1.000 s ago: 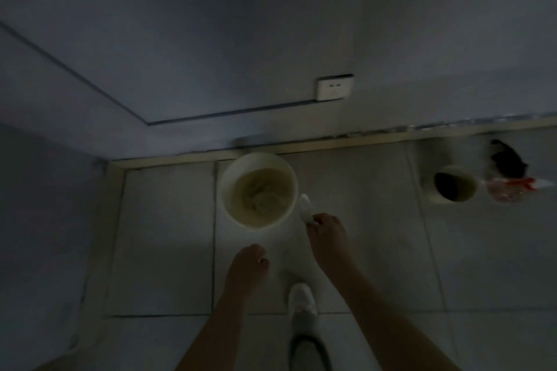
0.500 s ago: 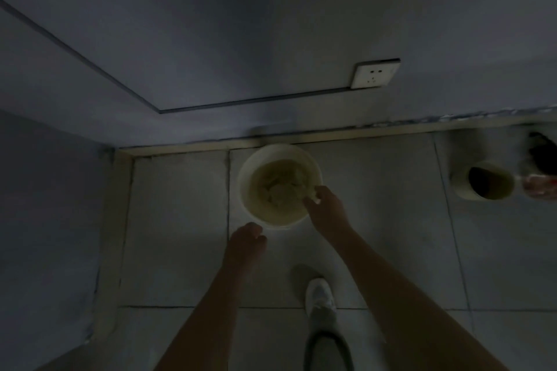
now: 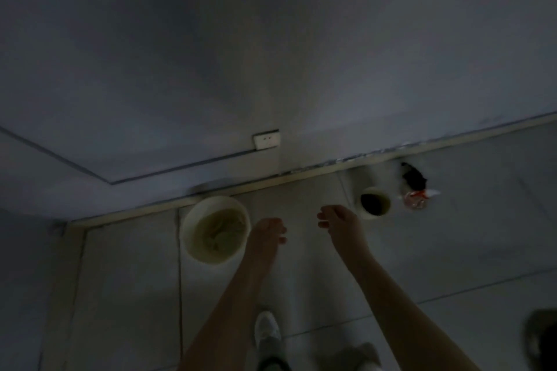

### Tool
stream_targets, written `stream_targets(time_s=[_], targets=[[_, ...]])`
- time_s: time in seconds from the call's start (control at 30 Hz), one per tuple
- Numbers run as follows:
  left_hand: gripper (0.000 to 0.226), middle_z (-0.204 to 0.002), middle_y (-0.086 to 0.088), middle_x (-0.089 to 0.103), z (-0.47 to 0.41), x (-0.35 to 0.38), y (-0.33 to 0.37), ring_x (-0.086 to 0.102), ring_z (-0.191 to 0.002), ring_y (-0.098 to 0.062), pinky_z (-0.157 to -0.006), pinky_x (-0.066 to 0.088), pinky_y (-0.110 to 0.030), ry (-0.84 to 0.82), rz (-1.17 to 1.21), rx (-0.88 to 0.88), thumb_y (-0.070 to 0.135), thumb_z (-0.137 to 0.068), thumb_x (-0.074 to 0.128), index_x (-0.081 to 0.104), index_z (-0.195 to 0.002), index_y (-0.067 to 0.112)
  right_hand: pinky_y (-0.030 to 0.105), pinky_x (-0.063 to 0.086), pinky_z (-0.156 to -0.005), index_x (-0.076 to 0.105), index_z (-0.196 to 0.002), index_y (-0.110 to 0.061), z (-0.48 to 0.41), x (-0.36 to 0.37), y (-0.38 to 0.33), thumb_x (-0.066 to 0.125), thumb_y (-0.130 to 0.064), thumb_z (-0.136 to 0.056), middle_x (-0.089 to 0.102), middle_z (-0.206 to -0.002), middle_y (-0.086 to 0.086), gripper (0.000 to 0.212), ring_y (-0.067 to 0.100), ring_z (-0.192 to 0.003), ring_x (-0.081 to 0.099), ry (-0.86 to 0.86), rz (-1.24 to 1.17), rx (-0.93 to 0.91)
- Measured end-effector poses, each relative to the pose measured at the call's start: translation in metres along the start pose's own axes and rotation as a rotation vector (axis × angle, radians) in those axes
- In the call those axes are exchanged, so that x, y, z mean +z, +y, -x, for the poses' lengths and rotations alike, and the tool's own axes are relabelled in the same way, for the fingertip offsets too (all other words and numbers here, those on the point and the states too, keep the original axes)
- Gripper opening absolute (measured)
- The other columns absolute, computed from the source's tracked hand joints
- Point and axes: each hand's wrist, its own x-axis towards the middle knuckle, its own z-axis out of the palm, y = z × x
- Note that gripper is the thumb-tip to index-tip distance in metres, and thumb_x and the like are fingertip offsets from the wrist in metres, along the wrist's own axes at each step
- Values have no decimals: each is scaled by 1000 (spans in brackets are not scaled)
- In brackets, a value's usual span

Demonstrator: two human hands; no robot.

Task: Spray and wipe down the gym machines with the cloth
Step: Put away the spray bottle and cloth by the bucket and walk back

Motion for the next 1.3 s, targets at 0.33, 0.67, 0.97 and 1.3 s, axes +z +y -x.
stream_targets(time_s=[0.33, 0.67, 0.97, 1.3], targets=[[15, -74, 0, 60, 111, 142, 78, 55, -61, -12, -48, 38, -20, -147, -75, 101, 13, -98, 43, 57, -95, 8, 24, 42, -62, 60, -77, -4, 67, -199, -67, 48, -8, -95, 60, -90, 20, 22, 23, -79, 56, 219, -189, -64], [24, -89, -7, 64, 181, 262, 138, 59, -63, -10, -56, 38, -22, -364, -249, 138, 20, -99, 42, 59, -83, 12, 30, 43, -70, 59, -91, -6, 98, -346, -78, 42, -14, -99, 62, -97, 14, 21, 21, -79, 60, 474, -513, 107], [24, -72, -1, 62, 173, 377, 240, 58, -55, -11, -49, 39, -17, -553, -369, 226, 17, -96, 46, 57, -74, 14, 30, 46, -69, 56, -104, -3, 62, -456, -136, 35, -28, -102, 63, -88, 8, 33, 18, -80, 60, 612, -885, 135], [24, -75, 0, 62, 180, 545, 289, 56, -62, -13, -59, 30, -23, -759, -650, 294, 18, -97, 44, 55, -75, 16, 34, 46, -76, 57, -102, -3, 54, -587, -133, 36, -27, -103, 63, -85, 7, 32, 22, -84, 60, 848, -902, 141]])
